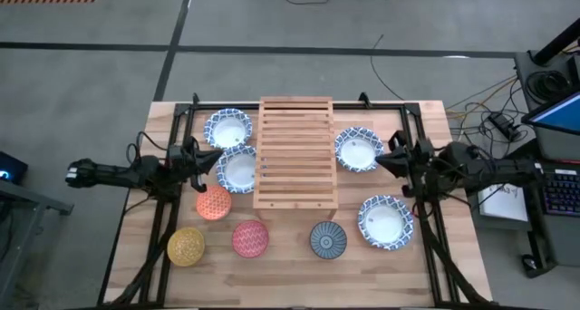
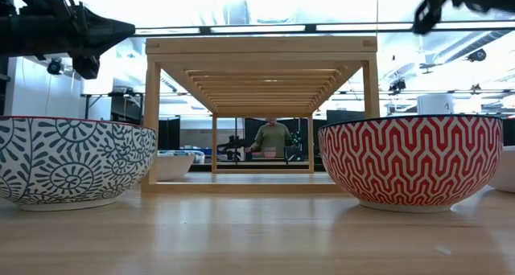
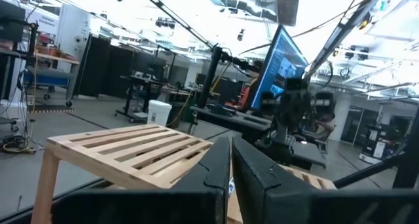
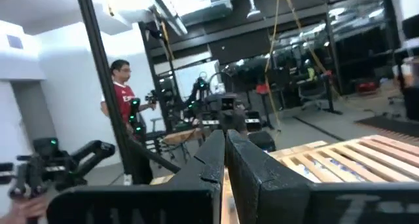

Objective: Place and stack bowls onto a shelf
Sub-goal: Put the blue bowl on the shelf

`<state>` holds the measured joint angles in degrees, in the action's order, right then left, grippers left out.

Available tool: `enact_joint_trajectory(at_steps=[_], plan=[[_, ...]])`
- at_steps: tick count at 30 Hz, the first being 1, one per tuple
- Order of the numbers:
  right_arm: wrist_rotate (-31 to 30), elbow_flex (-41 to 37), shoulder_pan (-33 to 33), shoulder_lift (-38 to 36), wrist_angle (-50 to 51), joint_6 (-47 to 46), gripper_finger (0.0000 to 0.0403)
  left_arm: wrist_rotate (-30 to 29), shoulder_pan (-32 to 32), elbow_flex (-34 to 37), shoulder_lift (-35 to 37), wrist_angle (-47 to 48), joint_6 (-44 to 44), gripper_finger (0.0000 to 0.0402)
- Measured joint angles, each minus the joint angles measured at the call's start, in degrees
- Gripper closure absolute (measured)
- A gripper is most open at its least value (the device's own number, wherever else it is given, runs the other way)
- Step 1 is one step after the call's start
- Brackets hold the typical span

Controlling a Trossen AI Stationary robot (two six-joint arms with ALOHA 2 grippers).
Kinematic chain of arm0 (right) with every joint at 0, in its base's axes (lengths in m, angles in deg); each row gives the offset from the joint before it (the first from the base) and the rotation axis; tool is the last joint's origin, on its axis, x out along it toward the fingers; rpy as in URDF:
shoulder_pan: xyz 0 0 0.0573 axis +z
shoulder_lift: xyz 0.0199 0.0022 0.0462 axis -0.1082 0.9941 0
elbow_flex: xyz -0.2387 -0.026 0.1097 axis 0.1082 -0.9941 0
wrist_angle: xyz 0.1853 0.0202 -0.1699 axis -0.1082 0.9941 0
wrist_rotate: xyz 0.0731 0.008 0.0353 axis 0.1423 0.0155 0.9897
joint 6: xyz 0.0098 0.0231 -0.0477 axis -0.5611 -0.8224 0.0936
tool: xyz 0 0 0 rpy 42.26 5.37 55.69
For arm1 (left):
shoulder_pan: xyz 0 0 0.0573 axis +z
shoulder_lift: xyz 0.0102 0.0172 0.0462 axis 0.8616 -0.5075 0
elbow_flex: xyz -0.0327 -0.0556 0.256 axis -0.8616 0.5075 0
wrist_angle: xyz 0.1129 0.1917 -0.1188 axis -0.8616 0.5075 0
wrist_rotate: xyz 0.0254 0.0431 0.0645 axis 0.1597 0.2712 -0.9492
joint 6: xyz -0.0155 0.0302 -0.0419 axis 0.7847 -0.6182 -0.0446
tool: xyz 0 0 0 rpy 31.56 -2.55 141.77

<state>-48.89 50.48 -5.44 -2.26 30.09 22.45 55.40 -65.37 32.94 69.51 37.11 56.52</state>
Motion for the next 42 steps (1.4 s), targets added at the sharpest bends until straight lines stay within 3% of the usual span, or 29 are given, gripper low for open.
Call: enact_joint_trajectory(at_steps=[14,23,32,42], plan=[[-1.92,35.24,8.31,25.89,45.06,-13.96,0.0394,-0.02,0.00,0.00,0.00,0.14,1.19,0.0402],[-1.38,46.82,20.00,39.61,69.42,-21.68,0.0394,-0.02,0.00,0.00,0.00,-0.01,1.20,0.0402],[-1.83,49.29,31.40,51.81,69.01,-31.53,0.0394,-0.43,-0.01,0.00,-0.03,-0.56,-1.21,0.0402],[-1.57,50.16,32.88,65.37,61.59,-31.99,0.0394,-9.00,0.00,0.00,0.04,-0.78,-2.38,0.0402]])
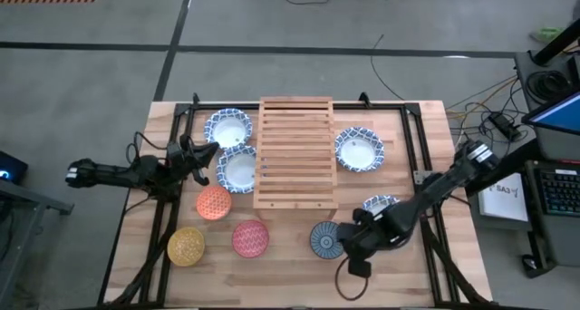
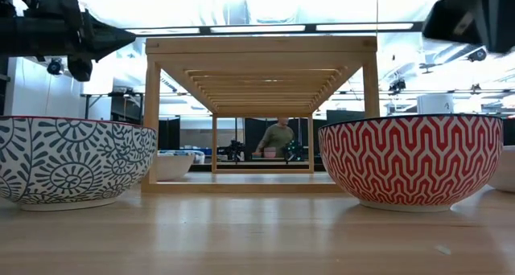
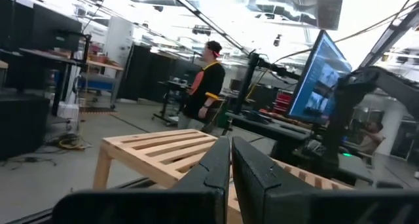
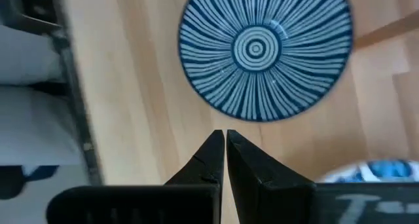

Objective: Place and stack bowls onto a shelf
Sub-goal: Put the blue bowl on the shelf

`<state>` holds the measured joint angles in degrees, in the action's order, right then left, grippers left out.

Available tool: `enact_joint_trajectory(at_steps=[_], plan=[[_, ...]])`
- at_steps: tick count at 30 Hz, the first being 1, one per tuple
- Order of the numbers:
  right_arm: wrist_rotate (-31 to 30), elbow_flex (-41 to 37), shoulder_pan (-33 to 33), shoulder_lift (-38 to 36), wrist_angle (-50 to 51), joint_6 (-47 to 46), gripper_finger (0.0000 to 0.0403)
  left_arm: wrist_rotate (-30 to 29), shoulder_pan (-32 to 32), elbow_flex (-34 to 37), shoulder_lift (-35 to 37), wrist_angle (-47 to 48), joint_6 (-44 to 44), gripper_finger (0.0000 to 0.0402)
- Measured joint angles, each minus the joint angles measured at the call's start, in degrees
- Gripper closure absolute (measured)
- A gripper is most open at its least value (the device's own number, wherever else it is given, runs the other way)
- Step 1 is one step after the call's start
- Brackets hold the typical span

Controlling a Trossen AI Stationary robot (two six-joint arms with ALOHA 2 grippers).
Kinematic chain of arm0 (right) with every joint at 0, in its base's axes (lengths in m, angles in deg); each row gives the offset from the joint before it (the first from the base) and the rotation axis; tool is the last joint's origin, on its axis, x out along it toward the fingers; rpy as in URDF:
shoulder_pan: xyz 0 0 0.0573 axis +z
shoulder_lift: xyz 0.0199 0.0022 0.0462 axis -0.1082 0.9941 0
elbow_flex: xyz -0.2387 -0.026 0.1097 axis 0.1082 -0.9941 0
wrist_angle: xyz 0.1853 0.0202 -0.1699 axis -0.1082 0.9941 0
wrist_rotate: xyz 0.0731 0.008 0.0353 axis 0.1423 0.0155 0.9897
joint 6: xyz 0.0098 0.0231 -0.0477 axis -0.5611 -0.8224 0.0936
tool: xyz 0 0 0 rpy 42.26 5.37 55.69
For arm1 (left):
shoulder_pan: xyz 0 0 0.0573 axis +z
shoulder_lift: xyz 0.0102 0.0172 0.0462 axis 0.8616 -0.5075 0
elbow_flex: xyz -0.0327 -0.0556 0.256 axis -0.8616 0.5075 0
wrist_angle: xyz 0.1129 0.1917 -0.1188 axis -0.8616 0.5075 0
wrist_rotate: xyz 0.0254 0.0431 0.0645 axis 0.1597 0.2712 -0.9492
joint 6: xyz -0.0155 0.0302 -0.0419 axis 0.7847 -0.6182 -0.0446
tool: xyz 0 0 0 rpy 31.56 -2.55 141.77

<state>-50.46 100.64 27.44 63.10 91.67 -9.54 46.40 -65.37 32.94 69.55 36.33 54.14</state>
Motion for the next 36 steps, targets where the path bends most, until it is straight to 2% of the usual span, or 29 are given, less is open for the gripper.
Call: enact_joint_trajectory(at_steps=[6,14,26,31,36], plan=[[-1.54,0.07,-0.02,3.06,-1.24,2.75,0.0394,-0.05,0.00,0.00,0.00,-0.11,-1.16,0.0402],[-3.00,0.07,-0.02,3.20,-1.27,6.61,0.0394,-0.05,0.00,0.00,0.00,-0.11,-1.15,0.0402],[-3.28,0.07,-0.48,3.17,-2.36,4.26,0.0389,-0.05,0.00,0.00,0.01,-0.10,-0.94,0.0402],[-3.29,0.07,-0.57,3.36,-4.11,2.73,0.0345,-0.07,0.00,0.00,0.00,-0.10,-0.94,0.0402],[-2.85,0.02,-0.57,5.11,-8.90,4.28,0.0269,-0.12,0.00,0.00,0.01,-0.10,-0.94,0.0402]])
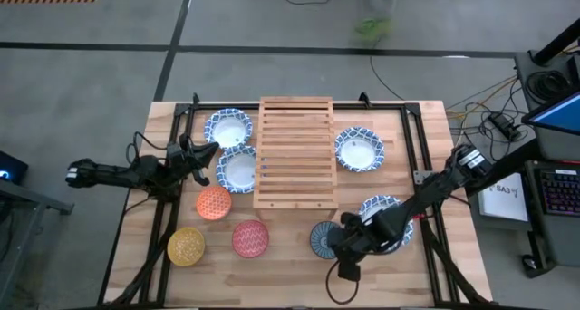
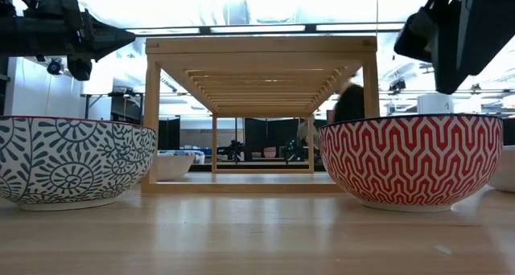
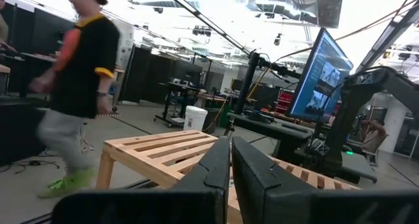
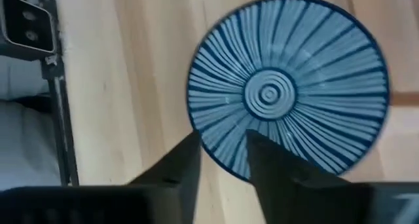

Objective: Place and stack bowls onto a shelf
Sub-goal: Put the blue bowl on the shelf

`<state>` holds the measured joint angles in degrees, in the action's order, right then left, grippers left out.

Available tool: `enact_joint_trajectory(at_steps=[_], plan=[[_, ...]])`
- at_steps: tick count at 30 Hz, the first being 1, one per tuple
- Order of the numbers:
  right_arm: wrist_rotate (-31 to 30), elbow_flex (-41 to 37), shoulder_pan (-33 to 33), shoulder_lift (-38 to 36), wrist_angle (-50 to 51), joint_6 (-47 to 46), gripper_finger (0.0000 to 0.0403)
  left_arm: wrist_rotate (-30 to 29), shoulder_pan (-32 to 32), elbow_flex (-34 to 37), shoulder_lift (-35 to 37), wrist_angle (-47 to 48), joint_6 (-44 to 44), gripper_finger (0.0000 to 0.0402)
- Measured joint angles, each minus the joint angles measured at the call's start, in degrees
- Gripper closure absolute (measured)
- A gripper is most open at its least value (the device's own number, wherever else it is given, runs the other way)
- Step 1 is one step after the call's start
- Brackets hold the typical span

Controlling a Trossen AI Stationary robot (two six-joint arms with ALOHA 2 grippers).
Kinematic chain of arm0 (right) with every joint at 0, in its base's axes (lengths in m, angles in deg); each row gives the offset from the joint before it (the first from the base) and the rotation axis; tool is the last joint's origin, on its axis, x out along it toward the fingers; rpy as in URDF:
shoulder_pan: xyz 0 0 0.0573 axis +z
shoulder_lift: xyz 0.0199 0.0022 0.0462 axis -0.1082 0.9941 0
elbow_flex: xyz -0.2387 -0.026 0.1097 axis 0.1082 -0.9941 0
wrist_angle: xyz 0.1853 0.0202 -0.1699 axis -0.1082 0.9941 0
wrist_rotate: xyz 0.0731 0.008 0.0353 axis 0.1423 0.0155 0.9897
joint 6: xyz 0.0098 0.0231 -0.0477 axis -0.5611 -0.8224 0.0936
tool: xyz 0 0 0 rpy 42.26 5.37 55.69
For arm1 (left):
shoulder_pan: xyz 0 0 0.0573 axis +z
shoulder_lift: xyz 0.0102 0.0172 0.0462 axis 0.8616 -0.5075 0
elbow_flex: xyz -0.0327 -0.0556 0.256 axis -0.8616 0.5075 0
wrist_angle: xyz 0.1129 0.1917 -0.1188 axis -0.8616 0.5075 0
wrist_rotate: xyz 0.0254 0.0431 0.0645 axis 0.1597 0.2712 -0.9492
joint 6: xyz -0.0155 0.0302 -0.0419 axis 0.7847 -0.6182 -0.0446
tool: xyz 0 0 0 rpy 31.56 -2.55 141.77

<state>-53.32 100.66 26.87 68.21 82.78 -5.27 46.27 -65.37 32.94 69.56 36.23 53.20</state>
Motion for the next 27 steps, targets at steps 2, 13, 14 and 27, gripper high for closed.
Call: enact_joint_trajectory(at_steps=[2,13,14,27], plan=[[0.06,0.00,0.00,0.60,-1.48,1.64,0.0236,-0.01,0.00,0.00,-0.01,0.02,0.00,0.0402],[1.11,0.00,0.32,6.16,-3.84,11.99,0.0172,-0.08,-0.02,0.00,-0.45,0.98,0.00,0.0402],[1.11,0.00,0.32,6.78,-3.85,12.25,0.0172,-0.08,-0.02,0.00,-0.45,1.03,0.02,0.0402],[1.10,0.00,0.26,8.99,-3.91,14.53,0.0241,-0.06,-0.02,0.00,-0.47,1.03,-0.05,0.0402]])
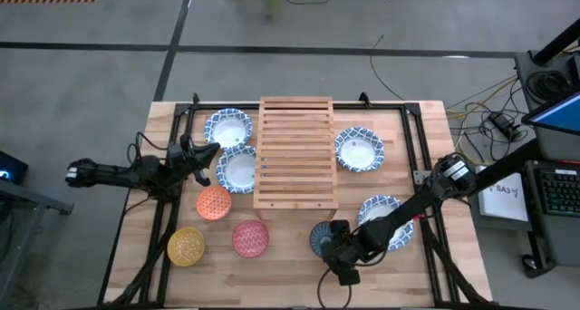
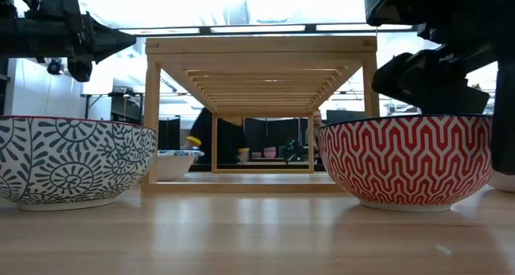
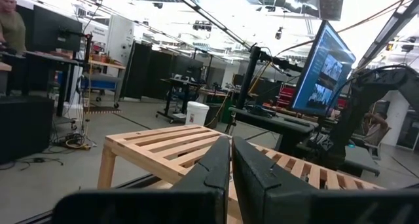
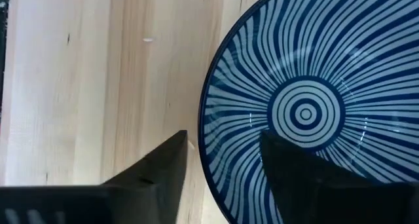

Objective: Place and stack bowls onto a shelf
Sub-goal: Put the blue bowl on the shelf

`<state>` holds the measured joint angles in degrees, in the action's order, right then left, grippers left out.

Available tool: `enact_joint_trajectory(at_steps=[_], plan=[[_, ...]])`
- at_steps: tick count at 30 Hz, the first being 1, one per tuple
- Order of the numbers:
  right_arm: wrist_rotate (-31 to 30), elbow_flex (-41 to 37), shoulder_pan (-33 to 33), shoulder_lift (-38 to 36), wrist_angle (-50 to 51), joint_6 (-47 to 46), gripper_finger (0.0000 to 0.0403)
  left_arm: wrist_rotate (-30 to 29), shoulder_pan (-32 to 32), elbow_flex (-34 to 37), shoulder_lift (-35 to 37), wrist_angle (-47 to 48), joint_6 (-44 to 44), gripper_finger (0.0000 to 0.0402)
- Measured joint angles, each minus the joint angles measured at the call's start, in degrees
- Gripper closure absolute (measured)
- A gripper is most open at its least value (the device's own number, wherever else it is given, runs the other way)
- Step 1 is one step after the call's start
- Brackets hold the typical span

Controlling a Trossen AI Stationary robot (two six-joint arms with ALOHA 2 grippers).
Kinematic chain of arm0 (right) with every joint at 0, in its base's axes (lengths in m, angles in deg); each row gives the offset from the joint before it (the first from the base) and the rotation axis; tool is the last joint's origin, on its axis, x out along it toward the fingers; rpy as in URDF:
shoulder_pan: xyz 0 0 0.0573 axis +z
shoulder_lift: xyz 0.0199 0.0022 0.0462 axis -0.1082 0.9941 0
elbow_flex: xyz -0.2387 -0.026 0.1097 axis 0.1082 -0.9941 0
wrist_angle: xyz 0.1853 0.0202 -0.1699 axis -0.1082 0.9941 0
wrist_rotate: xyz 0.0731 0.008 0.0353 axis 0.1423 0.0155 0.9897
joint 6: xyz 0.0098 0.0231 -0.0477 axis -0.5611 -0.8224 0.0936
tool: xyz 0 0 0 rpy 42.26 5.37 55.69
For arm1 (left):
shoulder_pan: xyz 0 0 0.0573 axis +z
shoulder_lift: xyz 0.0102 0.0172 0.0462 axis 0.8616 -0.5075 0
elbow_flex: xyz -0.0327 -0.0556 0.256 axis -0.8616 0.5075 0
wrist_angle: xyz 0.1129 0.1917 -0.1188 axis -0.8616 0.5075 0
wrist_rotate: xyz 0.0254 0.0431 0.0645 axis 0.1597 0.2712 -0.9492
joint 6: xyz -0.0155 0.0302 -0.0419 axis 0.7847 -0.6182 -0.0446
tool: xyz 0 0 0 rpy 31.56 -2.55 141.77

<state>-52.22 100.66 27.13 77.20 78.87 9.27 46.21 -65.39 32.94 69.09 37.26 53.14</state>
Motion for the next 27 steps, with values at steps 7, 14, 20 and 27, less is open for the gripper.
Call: enact_joint_trajectory(at_steps=[7,14,20,27], plan=[[0.06,0.00,0.02,-0.24,-0.18,0.28,0.0353,0.00,0.01,0.00,0.00,-0.03,-0.12,0.0402],[0.87,-0.02,0.00,-4.11,-0.32,0.25,0.0387,0.01,0.00,0.00,0.00,-0.22,-0.12,0.0402],[3.76,-0.02,-0.24,-11.51,-7.84,0.70,0.0388,0.01,0.00,0.00,0.00,-1.06,-0.12,0.0402],[-0.24,0.00,-1.00,-21.33,-17.68,4.91,0.0389,0.01,0.00,0.00,0.00,-1.53,-0.12,0.0402]])
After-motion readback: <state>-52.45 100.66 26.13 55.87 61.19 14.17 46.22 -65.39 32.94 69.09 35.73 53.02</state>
